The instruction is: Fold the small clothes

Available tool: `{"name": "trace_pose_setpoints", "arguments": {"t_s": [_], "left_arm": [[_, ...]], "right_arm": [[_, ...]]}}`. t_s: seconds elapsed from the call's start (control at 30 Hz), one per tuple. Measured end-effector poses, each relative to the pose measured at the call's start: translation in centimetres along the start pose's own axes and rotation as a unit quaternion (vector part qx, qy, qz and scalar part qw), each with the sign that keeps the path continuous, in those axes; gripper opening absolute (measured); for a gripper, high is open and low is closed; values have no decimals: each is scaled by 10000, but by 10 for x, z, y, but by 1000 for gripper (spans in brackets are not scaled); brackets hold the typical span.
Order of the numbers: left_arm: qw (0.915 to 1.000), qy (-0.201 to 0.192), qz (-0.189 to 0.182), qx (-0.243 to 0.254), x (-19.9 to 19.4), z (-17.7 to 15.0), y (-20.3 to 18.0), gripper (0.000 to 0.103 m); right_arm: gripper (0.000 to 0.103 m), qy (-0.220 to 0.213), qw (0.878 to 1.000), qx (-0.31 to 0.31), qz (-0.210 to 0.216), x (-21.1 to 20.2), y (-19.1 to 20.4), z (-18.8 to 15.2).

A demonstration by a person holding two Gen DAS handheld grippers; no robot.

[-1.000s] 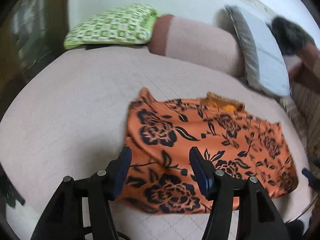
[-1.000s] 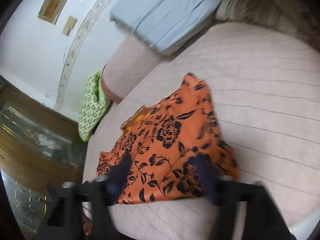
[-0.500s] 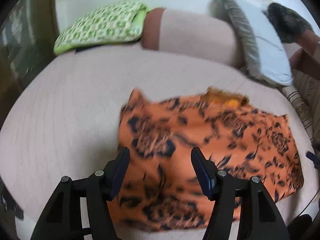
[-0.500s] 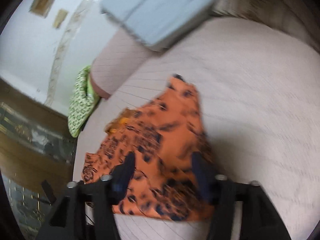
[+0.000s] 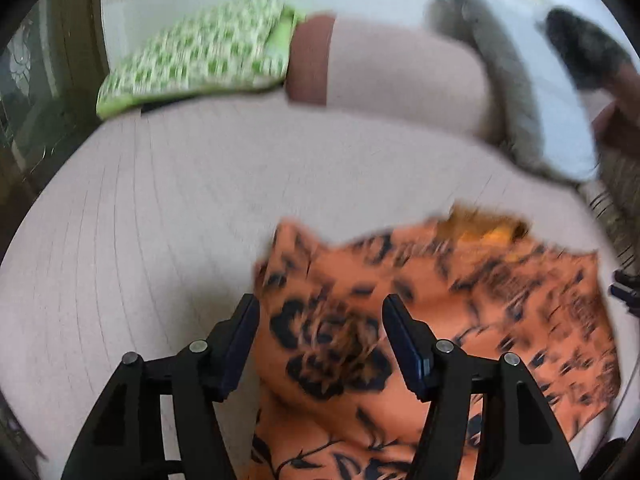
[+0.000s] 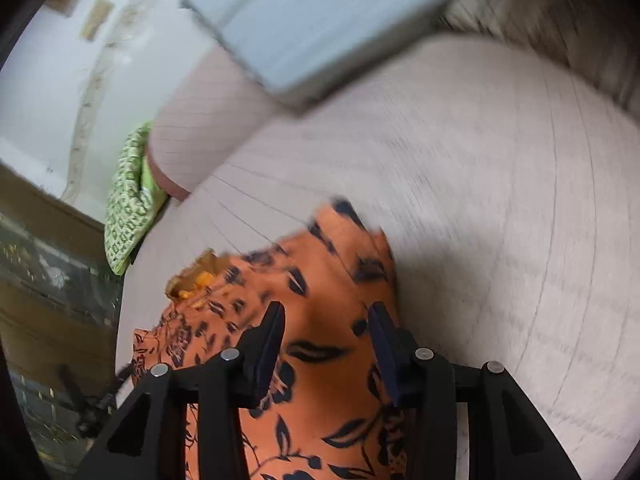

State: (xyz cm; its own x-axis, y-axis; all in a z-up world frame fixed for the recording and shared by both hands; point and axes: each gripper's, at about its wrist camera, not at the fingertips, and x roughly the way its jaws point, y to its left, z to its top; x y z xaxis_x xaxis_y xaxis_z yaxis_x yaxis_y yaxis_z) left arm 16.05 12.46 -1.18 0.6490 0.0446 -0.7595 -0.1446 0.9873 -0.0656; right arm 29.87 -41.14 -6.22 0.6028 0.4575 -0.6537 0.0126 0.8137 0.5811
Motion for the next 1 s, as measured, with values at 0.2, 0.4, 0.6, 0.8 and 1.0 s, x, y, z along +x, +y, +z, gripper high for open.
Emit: {"name": "trace_pose_setpoints", "arguments": {"t_s": [0.2, 0.4, 0.6, 0.8, 1.0], "left_arm": [[9977, 412, 276, -452, 33, 6, 25, 67], [9933, 972, 317, -541, 76, -9, 31, 32], [9929, 911, 341, -680, 58, -1, 32, 36], [9981, 259, 220, -510, -14, -6, 21, 69], [9978, 402, 11, -518, -38, -46, -1, 73]], "right_arm": [[52, 278, 9969, -534, -514, 38, 10, 11], [8, 209, 9927, -34, -1190, 40, -21, 12], [11, 42, 9924, -187, -1219, 19, -2, 9], [11, -254, 9904, -807, -1098, -29, 42, -17], [14, 511, 9869, -1180, -976, -26, 49, -82]]}}
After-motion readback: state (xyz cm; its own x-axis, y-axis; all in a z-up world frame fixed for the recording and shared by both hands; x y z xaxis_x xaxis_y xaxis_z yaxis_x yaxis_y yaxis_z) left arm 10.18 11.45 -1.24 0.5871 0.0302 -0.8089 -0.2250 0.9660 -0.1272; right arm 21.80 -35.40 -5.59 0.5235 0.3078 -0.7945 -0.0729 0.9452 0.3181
